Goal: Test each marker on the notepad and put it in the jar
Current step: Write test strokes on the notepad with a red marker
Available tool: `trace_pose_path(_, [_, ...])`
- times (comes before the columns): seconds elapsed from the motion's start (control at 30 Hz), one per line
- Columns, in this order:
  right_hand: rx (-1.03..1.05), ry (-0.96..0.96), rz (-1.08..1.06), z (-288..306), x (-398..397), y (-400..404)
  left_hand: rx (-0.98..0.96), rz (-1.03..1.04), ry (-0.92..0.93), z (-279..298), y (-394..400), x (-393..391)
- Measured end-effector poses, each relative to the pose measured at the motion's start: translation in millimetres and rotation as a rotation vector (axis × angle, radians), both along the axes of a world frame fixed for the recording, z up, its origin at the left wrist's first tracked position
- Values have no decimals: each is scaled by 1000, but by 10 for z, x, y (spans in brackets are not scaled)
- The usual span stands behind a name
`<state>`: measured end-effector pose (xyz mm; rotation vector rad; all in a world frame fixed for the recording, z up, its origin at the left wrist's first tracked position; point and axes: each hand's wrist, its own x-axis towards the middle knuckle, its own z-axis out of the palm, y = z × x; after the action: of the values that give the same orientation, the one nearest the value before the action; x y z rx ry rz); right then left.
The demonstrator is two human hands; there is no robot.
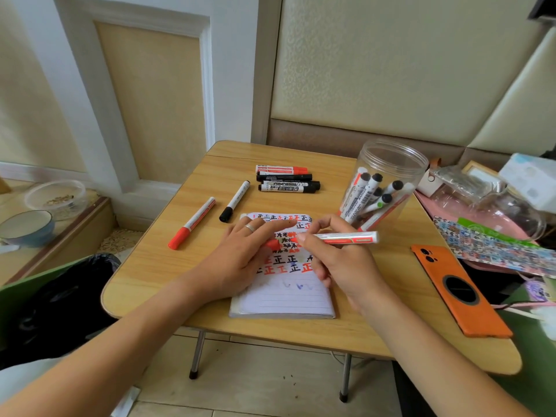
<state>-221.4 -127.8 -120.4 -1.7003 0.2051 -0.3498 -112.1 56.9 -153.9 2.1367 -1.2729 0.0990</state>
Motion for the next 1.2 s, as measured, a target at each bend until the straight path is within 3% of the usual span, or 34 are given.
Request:
trace_pose_path(0.17, [-12, -17, 2, -24, 45, 24, -92, 4, 71, -5, -2, -2])
trace_pose_path(0.4, [-38, 24, 97, -33, 89, 88, -183, -55, 9, 24, 6, -45])
trace_pose_path(0.47, [35, 53, 130, 2, 79, 104, -213, -54, -3, 32, 12, -43])
trace_pose_path(0.57, [171, 80, 62, 62, 62, 85, -239, -44, -14, 52, 17, -41])
trace_pose_path(0.73, [222, 23, -81, 99, 82, -141, -254, -31, 32, 60, 33, -25])
trace_pose_path(0.97, [-162, 42, 163, -66, 103, -123, -209, -81, 21, 61, 10, 12])
trace_pose_path(1.2, [-208, 44, 148, -154, 114, -49, -175, -57, 28, 17, -1, 88])
